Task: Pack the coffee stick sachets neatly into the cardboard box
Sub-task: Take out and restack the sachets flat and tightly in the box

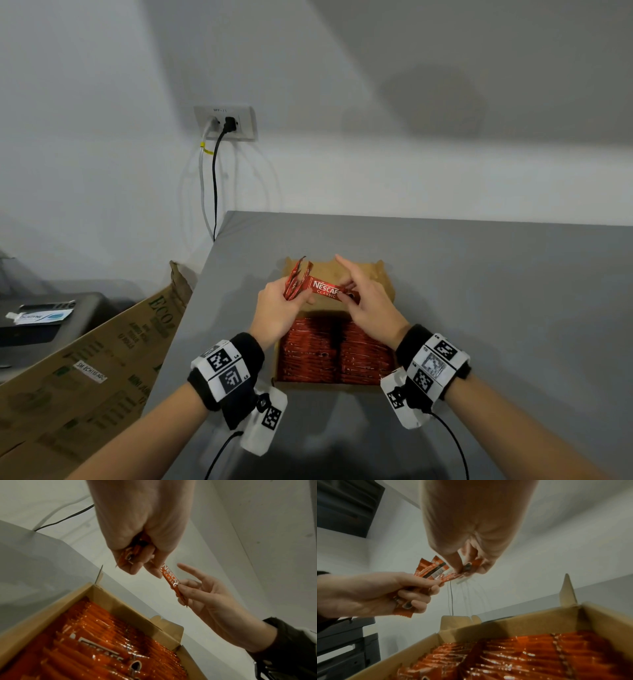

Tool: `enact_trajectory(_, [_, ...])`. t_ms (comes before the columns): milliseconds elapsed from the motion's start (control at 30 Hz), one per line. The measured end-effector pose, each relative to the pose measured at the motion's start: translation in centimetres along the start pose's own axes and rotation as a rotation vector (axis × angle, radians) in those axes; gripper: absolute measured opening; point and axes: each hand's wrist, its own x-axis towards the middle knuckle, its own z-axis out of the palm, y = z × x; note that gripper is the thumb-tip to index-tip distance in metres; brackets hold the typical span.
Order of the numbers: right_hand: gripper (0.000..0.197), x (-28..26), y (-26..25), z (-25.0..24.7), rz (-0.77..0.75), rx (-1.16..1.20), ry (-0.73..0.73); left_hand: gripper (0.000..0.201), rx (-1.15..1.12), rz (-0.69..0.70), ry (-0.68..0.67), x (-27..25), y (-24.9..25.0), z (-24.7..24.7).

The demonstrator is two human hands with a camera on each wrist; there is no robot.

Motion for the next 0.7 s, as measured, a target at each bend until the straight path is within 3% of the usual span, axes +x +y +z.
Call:
enact_trajectory(133, [0.043,-0.1,0.2,-0.9,0.018,0.031,0.049,0.022,-0.012,0.003,-0.023,-0.3,0.0,-0.1])
enact_trajectory(267, [0.016,-0.5,0.5,-1.1,-0.065,-0.227,-0.126,0.016,-0.024,0.054,-0.083,-0.5,0.0,0.0])
enact_trajectory(367, [0.011,-1.2,1.1,-1.7,0.028,-0.218,-0.124,0.011,0.013,0.038,-0.175,-1.1,-0.4,0.8])
enact_trajectory(433, [0.008,-1.8,2.0,-2.6,0.136,-0.19,-0.116,0.026,0.133,0.033,-0.337,-2.0,-1.0,1.8])
enact_trajectory(500, [0.006,-2.6,2.5,-3.6,0.216,-0.185,-0.219,0.035,0.283,0.053,-0.45,-2.7,-1.8,2.7])
enact_trajectory(567, [0.002,-3.5,2.7,-4.3,0.262,-0.155,-0.298,0.049,0.45,0.067,-0.488,-2.8,-2.3,3.4])
enact_trajectory(700, [0.022,-4.6,2.9,-4.9,0.276,-0.042,-0.268,0.058,0.676,0.192,-0.535,-3.4,-2.2,4.5])
